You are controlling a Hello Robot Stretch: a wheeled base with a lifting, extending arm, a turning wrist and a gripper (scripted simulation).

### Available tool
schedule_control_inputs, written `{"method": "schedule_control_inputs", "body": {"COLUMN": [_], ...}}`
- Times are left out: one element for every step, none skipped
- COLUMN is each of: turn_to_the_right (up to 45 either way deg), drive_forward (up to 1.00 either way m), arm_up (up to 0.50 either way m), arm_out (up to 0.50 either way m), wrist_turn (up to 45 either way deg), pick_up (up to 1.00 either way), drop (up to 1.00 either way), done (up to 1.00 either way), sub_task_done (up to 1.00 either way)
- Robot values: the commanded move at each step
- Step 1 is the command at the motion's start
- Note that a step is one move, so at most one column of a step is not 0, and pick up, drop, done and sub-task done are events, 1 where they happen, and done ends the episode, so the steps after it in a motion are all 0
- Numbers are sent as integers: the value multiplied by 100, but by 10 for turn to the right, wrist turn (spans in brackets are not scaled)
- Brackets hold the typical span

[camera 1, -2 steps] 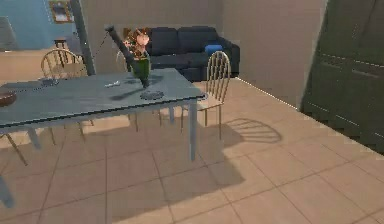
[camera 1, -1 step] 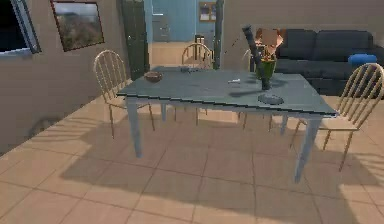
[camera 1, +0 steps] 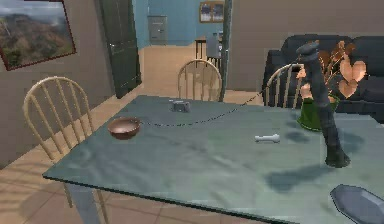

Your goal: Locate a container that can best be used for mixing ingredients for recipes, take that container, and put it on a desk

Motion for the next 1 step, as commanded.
{"method": "schedule_control_inputs", "body": {"turn_to_the_right": [-120], "drive_forward": [0], "arm_up": [0], "arm_out": [0], "wrist_turn": [0], "pick_up": [0], "drop": [0], "done": [0], "sub_task_done": [0]}}
